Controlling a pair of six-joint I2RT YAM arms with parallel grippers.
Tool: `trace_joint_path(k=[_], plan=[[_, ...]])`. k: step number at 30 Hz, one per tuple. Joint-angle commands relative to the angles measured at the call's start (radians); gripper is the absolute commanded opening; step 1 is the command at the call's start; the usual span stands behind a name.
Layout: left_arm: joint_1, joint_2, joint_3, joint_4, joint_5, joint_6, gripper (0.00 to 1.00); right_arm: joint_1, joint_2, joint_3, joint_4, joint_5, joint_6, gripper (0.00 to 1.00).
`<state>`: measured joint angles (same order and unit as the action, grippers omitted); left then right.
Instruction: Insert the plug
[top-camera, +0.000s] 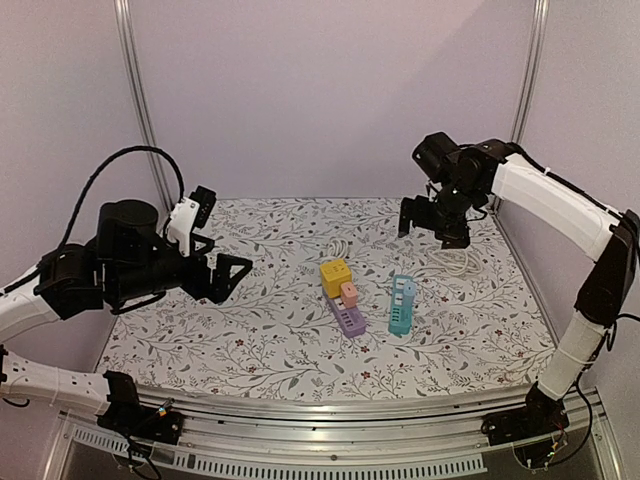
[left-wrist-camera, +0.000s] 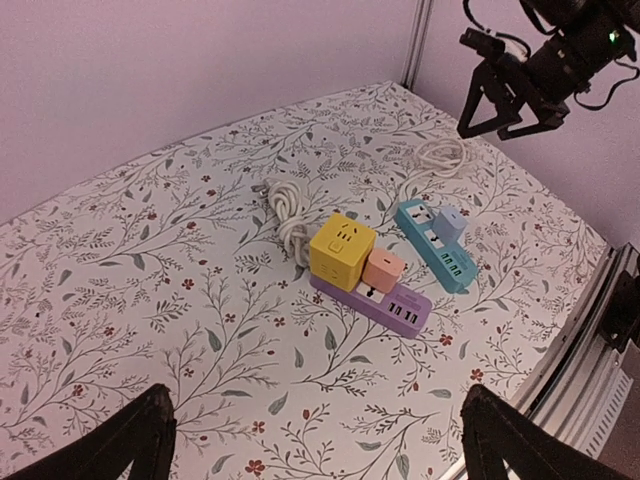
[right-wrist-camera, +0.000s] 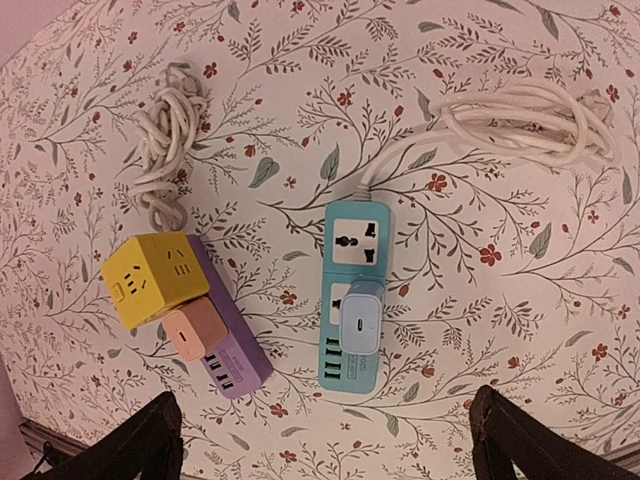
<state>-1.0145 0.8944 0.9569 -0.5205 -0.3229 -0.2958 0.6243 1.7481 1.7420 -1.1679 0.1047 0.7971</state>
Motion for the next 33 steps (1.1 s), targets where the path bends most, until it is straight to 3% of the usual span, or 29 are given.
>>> trace_joint_path(k=[1,8,16,25,33], plan=[[-0.001,0.007,0.055,-0.039,-0.022,0.044,0.99,0.000,-0.126,0.027,0.064,0.044,-0.030,0.99],[0.005,0.037,0.154,-0.071,-0.148,0.124,0.99,0.000,-0.305,-0.023,0.267,0.103,-0.111,0.99],[0.068,0.067,0.203,-0.110,-0.410,0.120,1.00,-0.001,-0.594,-0.283,0.535,0.368,-0.065,0.99],[0.204,0.057,0.181,-0.133,-0.529,0.067,0.99,-0.005,-0.764,-0.381,0.542,0.466,-0.017,0.99],[0.270,0.070,0.172,-0.119,-0.486,0.026,1.00,-0.004,-0.759,-0.386,0.550,0.423,-0.046,0.99]])
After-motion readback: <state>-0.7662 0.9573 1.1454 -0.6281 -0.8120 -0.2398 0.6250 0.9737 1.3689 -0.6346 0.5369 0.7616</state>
